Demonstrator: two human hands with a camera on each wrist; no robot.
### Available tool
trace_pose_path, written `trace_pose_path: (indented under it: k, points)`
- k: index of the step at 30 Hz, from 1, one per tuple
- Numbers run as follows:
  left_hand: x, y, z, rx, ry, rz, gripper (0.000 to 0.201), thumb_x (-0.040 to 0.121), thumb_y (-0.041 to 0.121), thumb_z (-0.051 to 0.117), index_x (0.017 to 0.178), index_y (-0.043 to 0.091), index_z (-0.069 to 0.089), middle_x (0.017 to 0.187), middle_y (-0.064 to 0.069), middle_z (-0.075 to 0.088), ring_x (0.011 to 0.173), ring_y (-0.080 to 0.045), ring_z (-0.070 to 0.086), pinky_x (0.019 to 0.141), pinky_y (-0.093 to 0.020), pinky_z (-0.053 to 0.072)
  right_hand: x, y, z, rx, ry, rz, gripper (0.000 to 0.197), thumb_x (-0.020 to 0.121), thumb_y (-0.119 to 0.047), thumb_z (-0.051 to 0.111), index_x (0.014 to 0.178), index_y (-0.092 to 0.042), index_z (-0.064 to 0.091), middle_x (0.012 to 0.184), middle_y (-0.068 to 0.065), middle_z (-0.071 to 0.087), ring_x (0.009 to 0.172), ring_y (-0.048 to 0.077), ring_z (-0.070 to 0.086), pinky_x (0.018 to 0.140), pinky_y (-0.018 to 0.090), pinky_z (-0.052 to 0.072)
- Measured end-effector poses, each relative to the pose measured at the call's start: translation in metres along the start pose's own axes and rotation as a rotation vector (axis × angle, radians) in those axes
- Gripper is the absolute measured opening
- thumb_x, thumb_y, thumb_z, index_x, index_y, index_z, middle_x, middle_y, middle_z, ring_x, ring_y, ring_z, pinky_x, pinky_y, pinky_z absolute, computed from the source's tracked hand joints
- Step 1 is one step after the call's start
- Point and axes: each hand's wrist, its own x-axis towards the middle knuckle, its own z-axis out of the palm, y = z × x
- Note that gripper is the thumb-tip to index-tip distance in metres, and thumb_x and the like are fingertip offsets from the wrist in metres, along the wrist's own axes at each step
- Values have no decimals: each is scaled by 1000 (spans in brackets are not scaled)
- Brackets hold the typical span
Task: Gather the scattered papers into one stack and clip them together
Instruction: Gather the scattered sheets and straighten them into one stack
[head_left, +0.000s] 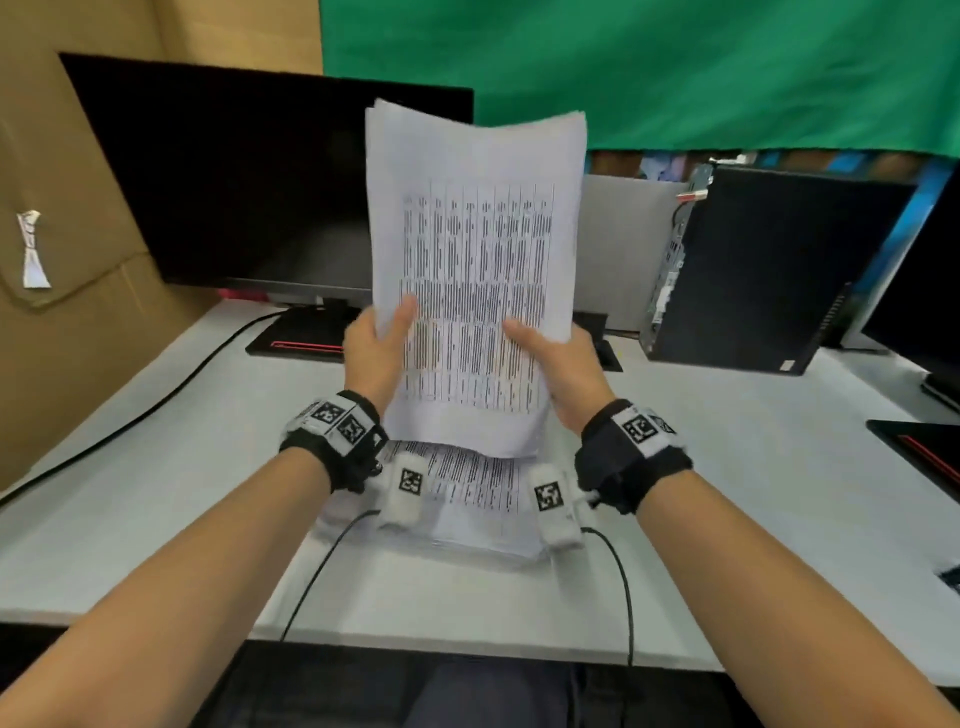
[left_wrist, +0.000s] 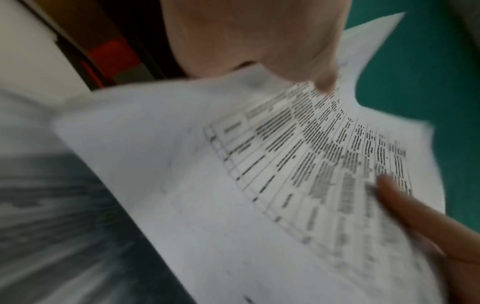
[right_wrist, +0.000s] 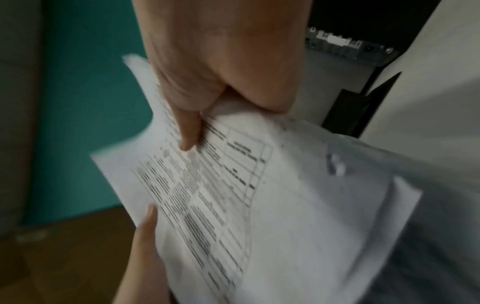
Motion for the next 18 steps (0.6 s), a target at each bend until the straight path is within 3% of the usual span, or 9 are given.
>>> trace_pose_path:
  k: [2, 4, 5, 7, 9, 10, 14, 16, 18]
  points:
    - [2, 0, 0, -54, 136, -9, 26, 98, 42, 44, 106, 23, 60, 106, 6, 63, 99, -1, 60, 90, -23, 46, 2, -1, -5, 48, -25, 3, 48, 80, -23, 78, 124, -12, 62, 117, 8, 71, 110, 24, 68, 99, 44, 51]
    - [4, -10, -2, 30, 59, -169, 58, 97, 55, 30, 135, 15, 48, 138, -4, 51, 130, -18, 45, 108, -33, 34, -3, 14, -11, -49, -160, 140, 64, 75, -26, 83, 131, -11, 56, 122, 8, 69, 113, 25, 66, 103, 47, 48]
    - [1, -13, -1, 126, -4, -229, 68, 96, 60, 25, 141, 11, 42, 143, -6, 45, 135, -22, 39, 112, -35, 29, -7, 25, -13, -132, -229, 214, 70, 72, -25, 85, 134, -12, 54, 125, 8, 67, 115, 24, 65, 104, 47, 47]
    - [-1, -12, 2, 249, -32, -155, 64, 97, 56, 28, 132, 5, 49, 125, -6, 54, 117, -21, 51, 100, -31, 36, -15, 34, -10, -175, -231, 222, 74, 68, -26, 86, 133, -14, 53, 127, 6, 66, 114, 20, 66, 100, 41, 51]
    - [3, -1, 6, 248, 53, -20, 48, 98, 45, 41, 115, 1, 54, 99, -1, 55, 87, -12, 51, 80, -26, 41, -13, 28, -5, -115, -105, 92, 61, 70, -23, 84, 125, -19, 58, 122, 3, 68, 111, 18, 67, 94, 36, 54]
    - [7, 3, 5, 286, 69, 16, 43, 97, 41, 47, 111, 1, 55, 94, 0, 55, 82, -12, 50, 74, -26, 41, -10, 21, -4, -88, -46, 29, 51, 75, -17, 81, 122, -18, 61, 121, 4, 69, 110, 20, 67, 93, 36, 55]
    - [23, -5, -12, 611, -158, -139, 39, 95, 36, 52, 112, 1, 52, 105, -9, 56, 93, -22, 53, 73, -28, 38, -2, 13, -14, -73, 64, 72, 50, 80, -7, 78, 126, -3, 60, 120, 12, 69, 102, 25, 70, 85, 43, 59]
    - [22, -25, -23, 695, -226, -204, 31, 96, 29, 50, 108, 0, 54, 108, -15, 60, 93, -27, 56, 71, -30, 41, -14, 20, -16, -139, -23, 182, 45, 84, -3, 71, 128, -3, 59, 122, 13, 68, 101, 19, 69, 75, 29, 61]
    - [13, -42, -29, 737, -279, -268, 29, 98, 23, 46, 109, -2, 56, 109, -19, 61, 100, -31, 58, 80, -35, 45, -26, 32, -15, -158, -123, 314, 41, 88, -5, 67, 128, -5, 60, 122, 11, 68, 100, 17, 69, 71, 24, 60]
